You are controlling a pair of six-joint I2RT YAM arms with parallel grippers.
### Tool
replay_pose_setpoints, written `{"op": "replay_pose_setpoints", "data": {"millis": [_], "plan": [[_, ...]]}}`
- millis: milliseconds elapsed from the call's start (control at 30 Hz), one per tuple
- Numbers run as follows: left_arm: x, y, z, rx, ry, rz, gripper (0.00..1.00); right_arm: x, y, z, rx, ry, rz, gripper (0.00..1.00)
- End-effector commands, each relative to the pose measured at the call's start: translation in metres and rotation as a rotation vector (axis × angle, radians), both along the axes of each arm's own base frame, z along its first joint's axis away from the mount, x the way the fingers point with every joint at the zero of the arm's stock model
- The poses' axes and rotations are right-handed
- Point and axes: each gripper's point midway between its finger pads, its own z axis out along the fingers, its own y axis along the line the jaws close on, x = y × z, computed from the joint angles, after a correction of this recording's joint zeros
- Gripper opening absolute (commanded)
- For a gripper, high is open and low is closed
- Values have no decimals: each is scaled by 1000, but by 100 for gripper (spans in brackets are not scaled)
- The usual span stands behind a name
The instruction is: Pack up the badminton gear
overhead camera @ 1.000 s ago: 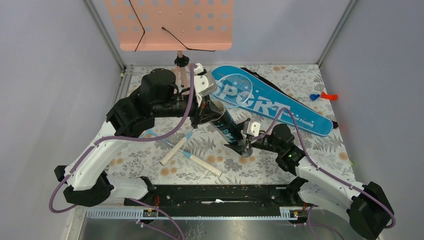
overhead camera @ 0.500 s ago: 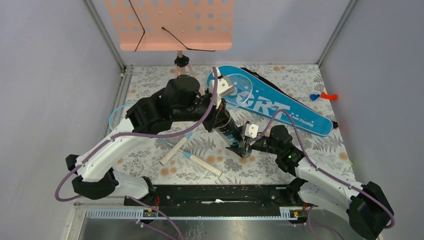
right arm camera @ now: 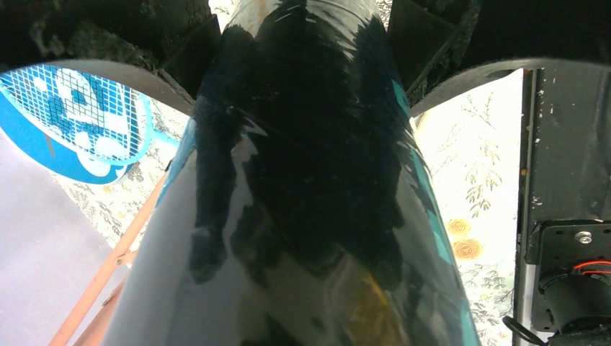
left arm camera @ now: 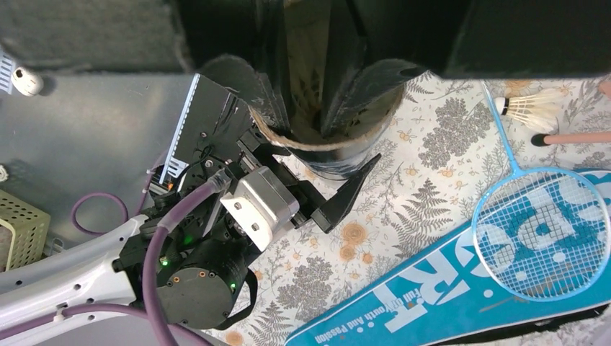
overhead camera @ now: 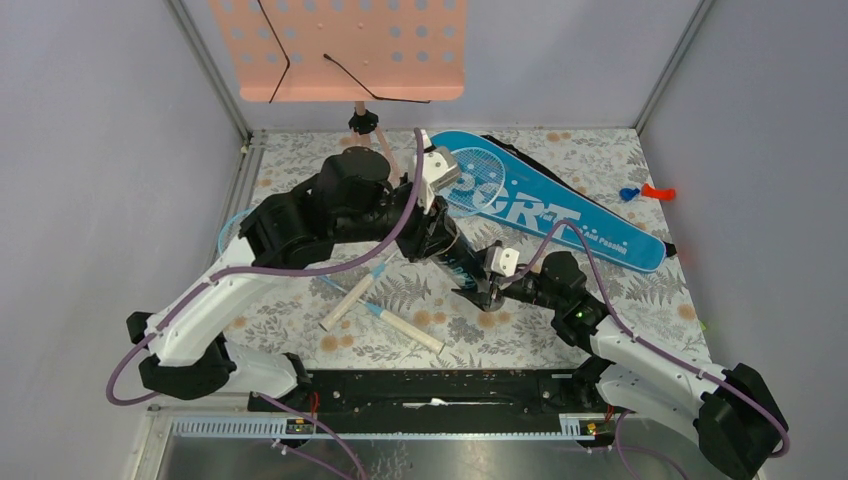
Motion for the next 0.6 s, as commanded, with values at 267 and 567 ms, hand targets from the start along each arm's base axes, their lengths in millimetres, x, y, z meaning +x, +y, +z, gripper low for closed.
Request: {"op": "replay_pose_setpoints", "data": {"millis": [267, 567], "plan": [[-17, 45, 75, -187, -147, 47, 62, 20, 2, 44, 73, -96, -63, 14], [-7, 91, 90, -285, -238, 241, 99, 33, -8, 48, 94, -67, -167, 14]]}}
